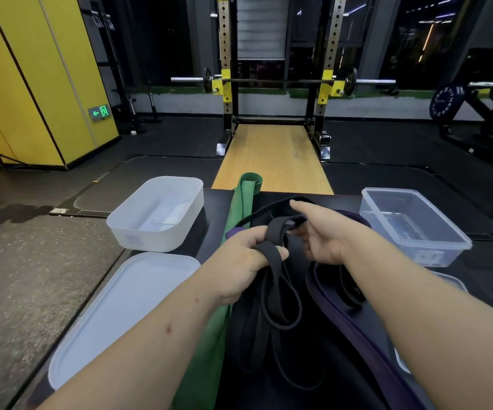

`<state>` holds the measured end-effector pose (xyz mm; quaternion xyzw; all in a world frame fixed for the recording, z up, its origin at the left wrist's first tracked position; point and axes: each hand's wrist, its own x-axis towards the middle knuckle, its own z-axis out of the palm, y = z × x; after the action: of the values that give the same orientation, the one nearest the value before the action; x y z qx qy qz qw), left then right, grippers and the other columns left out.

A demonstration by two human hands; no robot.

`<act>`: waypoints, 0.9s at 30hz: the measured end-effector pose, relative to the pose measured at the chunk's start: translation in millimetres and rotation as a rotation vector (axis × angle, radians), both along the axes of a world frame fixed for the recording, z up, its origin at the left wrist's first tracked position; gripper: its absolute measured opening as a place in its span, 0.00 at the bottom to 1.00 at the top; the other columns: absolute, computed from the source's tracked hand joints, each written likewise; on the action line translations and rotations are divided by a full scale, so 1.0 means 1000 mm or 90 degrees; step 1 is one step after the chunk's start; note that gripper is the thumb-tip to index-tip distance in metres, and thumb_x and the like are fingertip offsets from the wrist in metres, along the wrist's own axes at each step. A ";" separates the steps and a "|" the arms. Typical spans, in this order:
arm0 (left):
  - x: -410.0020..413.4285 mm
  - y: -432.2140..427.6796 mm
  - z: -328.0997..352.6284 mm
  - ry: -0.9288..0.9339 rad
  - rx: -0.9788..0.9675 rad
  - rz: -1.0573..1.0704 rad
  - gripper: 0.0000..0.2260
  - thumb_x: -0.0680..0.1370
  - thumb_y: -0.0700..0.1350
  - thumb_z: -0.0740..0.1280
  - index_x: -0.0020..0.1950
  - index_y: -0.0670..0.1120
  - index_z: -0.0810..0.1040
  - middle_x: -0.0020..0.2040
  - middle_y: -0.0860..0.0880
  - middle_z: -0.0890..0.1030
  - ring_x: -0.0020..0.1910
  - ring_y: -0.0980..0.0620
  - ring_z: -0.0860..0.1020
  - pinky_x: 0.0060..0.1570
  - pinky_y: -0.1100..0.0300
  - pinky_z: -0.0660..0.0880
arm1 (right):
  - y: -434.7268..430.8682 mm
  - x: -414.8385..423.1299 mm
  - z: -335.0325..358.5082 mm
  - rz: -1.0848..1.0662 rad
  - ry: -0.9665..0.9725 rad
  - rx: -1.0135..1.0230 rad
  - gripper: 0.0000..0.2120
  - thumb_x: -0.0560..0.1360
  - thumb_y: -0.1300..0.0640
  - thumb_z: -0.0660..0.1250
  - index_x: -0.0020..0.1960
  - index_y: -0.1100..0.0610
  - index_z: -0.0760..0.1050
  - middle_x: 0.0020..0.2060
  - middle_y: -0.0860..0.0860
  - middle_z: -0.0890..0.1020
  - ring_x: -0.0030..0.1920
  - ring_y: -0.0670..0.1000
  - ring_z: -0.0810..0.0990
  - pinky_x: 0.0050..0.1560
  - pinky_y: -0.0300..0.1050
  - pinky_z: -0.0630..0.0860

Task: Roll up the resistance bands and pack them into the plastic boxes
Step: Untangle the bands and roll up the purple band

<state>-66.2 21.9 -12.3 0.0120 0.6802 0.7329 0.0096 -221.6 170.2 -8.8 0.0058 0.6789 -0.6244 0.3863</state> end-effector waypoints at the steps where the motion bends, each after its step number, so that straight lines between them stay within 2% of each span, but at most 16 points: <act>1: 0.002 0.002 -0.001 -0.005 -0.008 -0.008 0.13 0.77 0.41 0.69 0.60 0.39 0.80 0.55 0.33 0.82 0.53 0.35 0.81 0.64 0.34 0.73 | -0.003 0.001 0.006 -0.018 0.010 -0.038 0.19 0.81 0.42 0.65 0.57 0.58 0.80 0.47 0.54 0.85 0.46 0.54 0.84 0.55 0.48 0.77; 3: 0.003 0.004 -0.004 -0.020 -0.014 -0.010 0.14 0.76 0.42 0.70 0.59 0.38 0.80 0.54 0.35 0.83 0.52 0.35 0.81 0.64 0.35 0.74 | -0.005 0.006 0.027 -0.049 0.031 -0.096 0.12 0.84 0.54 0.62 0.57 0.62 0.77 0.46 0.59 0.87 0.45 0.56 0.87 0.51 0.51 0.82; 6: 0.004 0.008 -0.009 -0.041 -0.009 0.004 0.15 0.75 0.43 0.71 0.59 0.38 0.80 0.54 0.36 0.84 0.53 0.36 0.83 0.63 0.37 0.75 | -0.006 0.005 0.059 -0.048 0.088 -0.128 0.13 0.85 0.60 0.60 0.60 0.69 0.75 0.52 0.65 0.86 0.50 0.59 0.88 0.50 0.53 0.84; 9: 0.002 0.012 -0.010 -0.048 0.013 0.022 0.15 0.76 0.44 0.72 0.60 0.37 0.80 0.58 0.33 0.82 0.59 0.31 0.80 0.65 0.37 0.75 | -0.006 0.004 0.086 0.020 0.182 -0.132 0.12 0.86 0.61 0.58 0.61 0.67 0.76 0.52 0.61 0.85 0.52 0.58 0.87 0.53 0.53 0.83; 13: -0.005 0.014 -0.001 -0.025 0.016 0.047 0.06 0.80 0.40 0.70 0.55 0.38 0.81 0.52 0.37 0.85 0.51 0.39 0.84 0.59 0.45 0.79 | -0.007 0.004 0.117 0.114 0.350 -0.160 0.13 0.84 0.65 0.59 0.65 0.64 0.77 0.54 0.58 0.83 0.56 0.57 0.86 0.58 0.53 0.82; 15: -0.008 0.014 0.005 -0.010 0.014 0.050 0.08 0.80 0.40 0.70 0.56 0.37 0.81 0.54 0.36 0.84 0.51 0.39 0.84 0.60 0.44 0.79 | -0.009 0.002 0.124 0.120 0.408 -0.174 0.14 0.83 0.68 0.60 0.65 0.63 0.78 0.56 0.58 0.82 0.60 0.58 0.84 0.61 0.54 0.81; 17: -0.008 0.015 0.008 -0.005 0.016 0.046 0.08 0.81 0.40 0.69 0.58 0.37 0.81 0.55 0.35 0.84 0.51 0.41 0.84 0.59 0.44 0.79 | -0.011 -0.002 0.124 0.096 0.406 -0.193 0.14 0.82 0.70 0.60 0.65 0.63 0.77 0.57 0.59 0.82 0.61 0.59 0.84 0.61 0.55 0.81; 20: -0.005 0.016 0.005 -0.018 0.010 0.040 0.07 0.81 0.40 0.70 0.56 0.40 0.82 0.51 0.40 0.86 0.50 0.45 0.84 0.56 0.50 0.82 | -0.011 -0.007 0.109 0.045 0.342 -0.213 0.14 0.81 0.70 0.60 0.66 0.65 0.75 0.54 0.60 0.84 0.59 0.60 0.85 0.58 0.56 0.82; 23: -0.001 0.014 -0.007 -0.044 -0.026 0.040 0.07 0.79 0.44 0.72 0.56 0.43 0.83 0.51 0.43 0.87 0.53 0.44 0.85 0.60 0.49 0.80 | -0.013 -0.006 0.090 0.003 0.294 -0.207 0.13 0.81 0.71 0.60 0.64 0.66 0.75 0.51 0.60 0.84 0.54 0.59 0.87 0.55 0.56 0.83; 27: 0.007 0.006 -0.017 -0.082 -0.090 0.028 0.14 0.74 0.51 0.78 0.57 0.50 0.83 0.53 0.50 0.87 0.54 0.51 0.85 0.61 0.53 0.78 | -0.014 -0.007 0.079 -0.023 0.288 -0.190 0.13 0.81 0.72 0.60 0.62 0.65 0.78 0.52 0.61 0.85 0.53 0.59 0.87 0.50 0.52 0.84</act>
<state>-59.7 27.6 -29.5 -0.0508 0.7284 0.6822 0.0383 -228.5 155.9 70.0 -0.1791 0.6481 -0.7096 0.2104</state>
